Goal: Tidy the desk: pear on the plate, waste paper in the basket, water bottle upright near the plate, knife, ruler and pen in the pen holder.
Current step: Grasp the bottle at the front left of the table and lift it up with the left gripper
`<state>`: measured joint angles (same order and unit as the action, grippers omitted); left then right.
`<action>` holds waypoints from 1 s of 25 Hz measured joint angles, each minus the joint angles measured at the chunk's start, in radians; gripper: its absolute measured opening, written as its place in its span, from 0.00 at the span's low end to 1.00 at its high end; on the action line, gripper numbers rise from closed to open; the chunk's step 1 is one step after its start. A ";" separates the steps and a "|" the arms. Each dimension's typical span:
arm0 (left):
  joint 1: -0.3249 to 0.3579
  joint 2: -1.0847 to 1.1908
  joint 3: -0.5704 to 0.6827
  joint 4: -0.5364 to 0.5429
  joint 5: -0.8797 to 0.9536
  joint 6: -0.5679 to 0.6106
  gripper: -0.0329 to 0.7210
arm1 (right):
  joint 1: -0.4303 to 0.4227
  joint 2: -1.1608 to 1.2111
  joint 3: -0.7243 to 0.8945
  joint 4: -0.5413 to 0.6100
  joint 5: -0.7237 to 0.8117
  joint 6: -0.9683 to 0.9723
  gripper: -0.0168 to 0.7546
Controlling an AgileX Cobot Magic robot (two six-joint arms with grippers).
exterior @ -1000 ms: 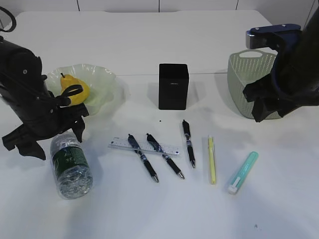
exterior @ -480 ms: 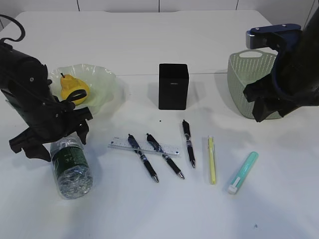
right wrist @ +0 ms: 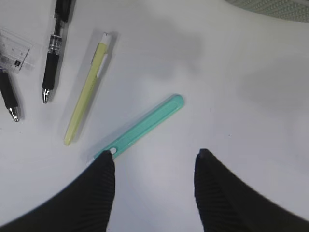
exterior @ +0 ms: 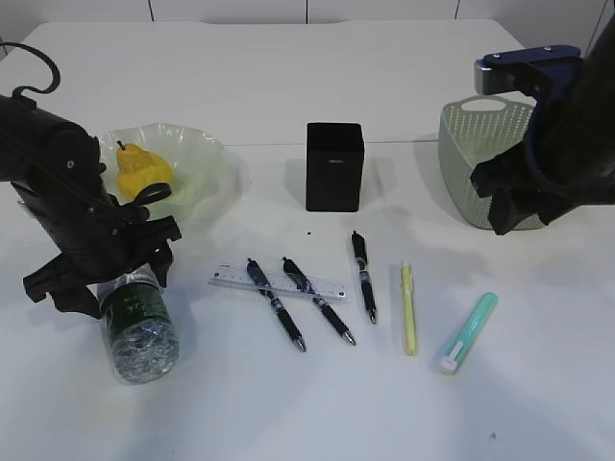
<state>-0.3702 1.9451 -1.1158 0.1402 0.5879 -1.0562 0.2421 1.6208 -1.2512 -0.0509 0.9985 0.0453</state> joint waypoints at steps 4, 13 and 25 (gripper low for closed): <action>0.000 0.000 0.000 0.001 0.000 0.000 0.82 | 0.000 0.000 0.000 -0.002 0.000 0.000 0.53; 0.000 0.000 -0.002 0.002 0.002 0.000 0.60 | 0.000 0.000 0.000 -0.005 0.000 0.000 0.53; -0.005 0.000 -0.004 0.149 0.054 0.000 0.59 | 0.000 0.000 0.000 -0.005 0.011 0.000 0.53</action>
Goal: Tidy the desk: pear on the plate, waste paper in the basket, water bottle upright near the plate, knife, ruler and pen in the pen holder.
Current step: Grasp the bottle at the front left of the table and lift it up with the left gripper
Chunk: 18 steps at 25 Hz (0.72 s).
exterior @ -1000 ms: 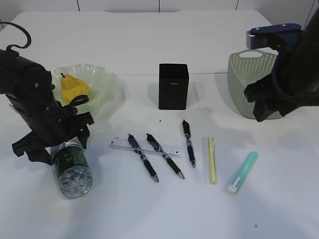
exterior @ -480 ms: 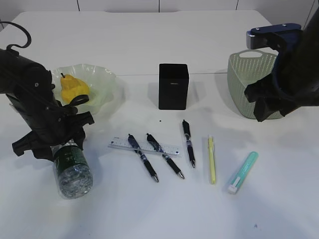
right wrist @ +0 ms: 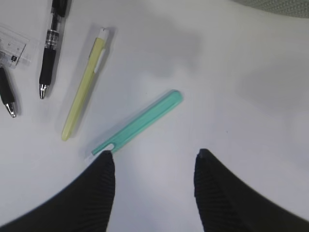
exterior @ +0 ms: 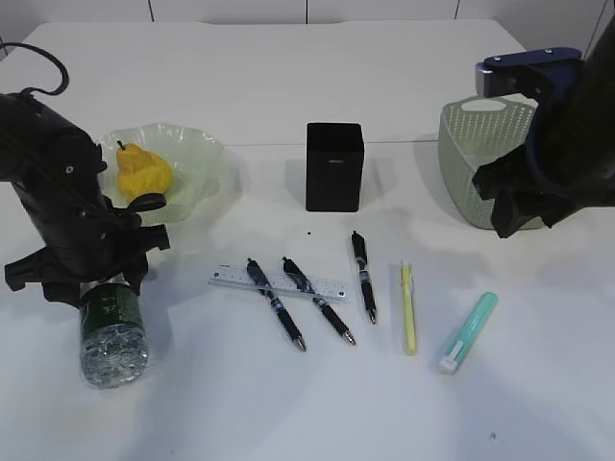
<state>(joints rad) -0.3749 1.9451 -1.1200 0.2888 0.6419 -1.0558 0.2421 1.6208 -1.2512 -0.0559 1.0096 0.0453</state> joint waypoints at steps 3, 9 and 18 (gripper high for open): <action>0.000 0.000 0.000 0.029 0.015 0.009 0.59 | 0.000 0.000 0.000 0.000 0.004 0.000 0.53; 0.007 -0.016 0.000 0.076 0.021 0.082 0.59 | 0.000 0.000 0.000 0.000 0.010 0.000 0.53; 0.063 -0.123 0.000 0.083 0.011 0.373 0.59 | 0.000 0.000 0.000 0.000 0.029 0.004 0.53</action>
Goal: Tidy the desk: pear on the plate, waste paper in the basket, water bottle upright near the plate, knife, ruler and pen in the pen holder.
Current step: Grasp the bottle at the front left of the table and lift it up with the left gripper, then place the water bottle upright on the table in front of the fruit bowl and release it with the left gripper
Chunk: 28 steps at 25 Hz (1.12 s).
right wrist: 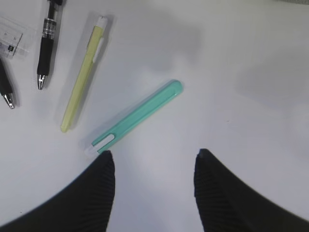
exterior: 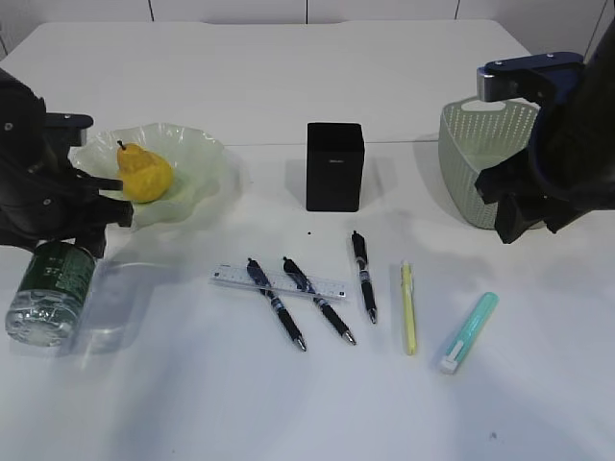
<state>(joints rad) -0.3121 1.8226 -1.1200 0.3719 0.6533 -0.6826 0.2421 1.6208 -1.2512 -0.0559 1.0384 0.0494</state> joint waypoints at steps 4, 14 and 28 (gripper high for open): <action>0.002 -0.065 0.002 0.000 0.000 0.057 0.59 | 0.000 0.000 0.000 0.004 0.002 0.006 0.53; 0.006 -0.322 0.295 0.100 -0.251 0.113 0.59 | 0.000 0.000 0.000 0.016 0.046 0.008 0.53; 0.095 -0.487 0.625 0.189 -0.821 0.118 0.59 | 0.000 0.000 0.000 0.022 0.079 0.012 0.53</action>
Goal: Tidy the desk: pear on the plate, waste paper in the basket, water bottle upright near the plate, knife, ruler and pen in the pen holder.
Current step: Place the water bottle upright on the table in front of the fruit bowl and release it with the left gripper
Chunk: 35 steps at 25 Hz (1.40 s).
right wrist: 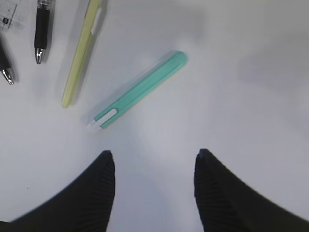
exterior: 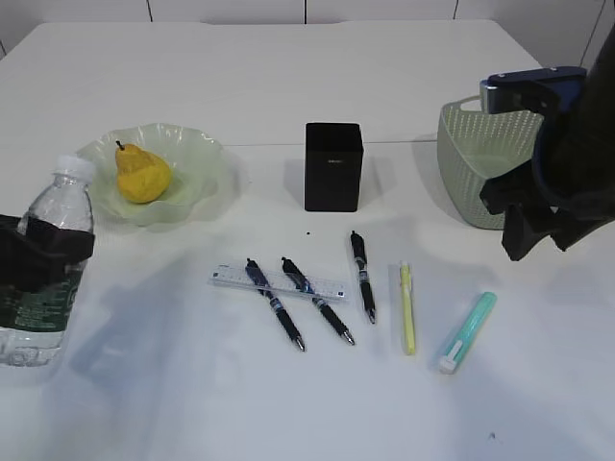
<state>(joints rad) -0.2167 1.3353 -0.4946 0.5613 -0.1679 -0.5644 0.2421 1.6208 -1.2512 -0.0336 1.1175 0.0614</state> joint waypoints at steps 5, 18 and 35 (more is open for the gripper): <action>0.037 0.005 0.031 0.018 -0.164 0.034 0.59 | 0.000 0.000 0.000 0.000 0.017 0.000 0.53; 0.126 0.065 0.033 0.034 -0.374 0.055 0.59 | 0.000 0.000 0.000 -0.005 0.052 0.000 0.53; 0.126 0.285 0.033 -0.019 -0.785 0.218 0.57 | 0.000 0.000 0.000 -0.036 0.052 0.000 0.53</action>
<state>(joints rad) -0.0904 1.6207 -0.4614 0.5423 -0.9531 -0.3467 0.2421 1.6208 -1.2512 -0.0694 1.1694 0.0614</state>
